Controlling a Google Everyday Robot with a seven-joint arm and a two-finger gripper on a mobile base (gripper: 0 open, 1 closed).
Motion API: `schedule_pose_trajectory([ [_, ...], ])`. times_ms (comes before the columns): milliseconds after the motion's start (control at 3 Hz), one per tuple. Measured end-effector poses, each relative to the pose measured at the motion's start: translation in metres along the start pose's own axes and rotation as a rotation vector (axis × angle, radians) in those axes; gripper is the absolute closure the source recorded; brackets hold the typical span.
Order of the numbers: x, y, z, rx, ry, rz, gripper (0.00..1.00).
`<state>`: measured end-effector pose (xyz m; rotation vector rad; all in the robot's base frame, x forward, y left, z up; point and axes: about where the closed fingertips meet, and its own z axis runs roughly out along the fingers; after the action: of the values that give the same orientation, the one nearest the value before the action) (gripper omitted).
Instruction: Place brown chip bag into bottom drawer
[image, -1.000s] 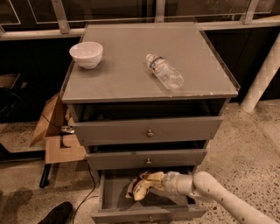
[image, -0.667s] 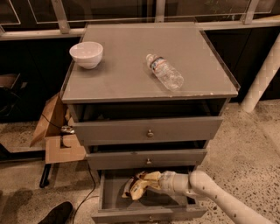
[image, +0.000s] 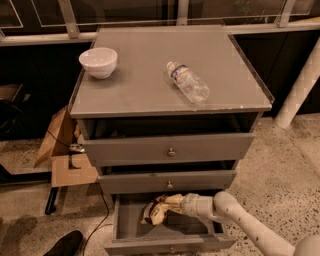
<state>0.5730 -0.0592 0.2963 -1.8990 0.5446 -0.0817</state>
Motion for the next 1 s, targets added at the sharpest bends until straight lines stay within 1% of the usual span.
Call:
schedule_pose_trajectory([
  [333, 0.015, 0.020, -0.003, -0.100, 0.039, -0.040, 1.00],
  [1000, 0.025, 0.042, -0.015, -0.250, 0.091, -0.095, 1.00],
])
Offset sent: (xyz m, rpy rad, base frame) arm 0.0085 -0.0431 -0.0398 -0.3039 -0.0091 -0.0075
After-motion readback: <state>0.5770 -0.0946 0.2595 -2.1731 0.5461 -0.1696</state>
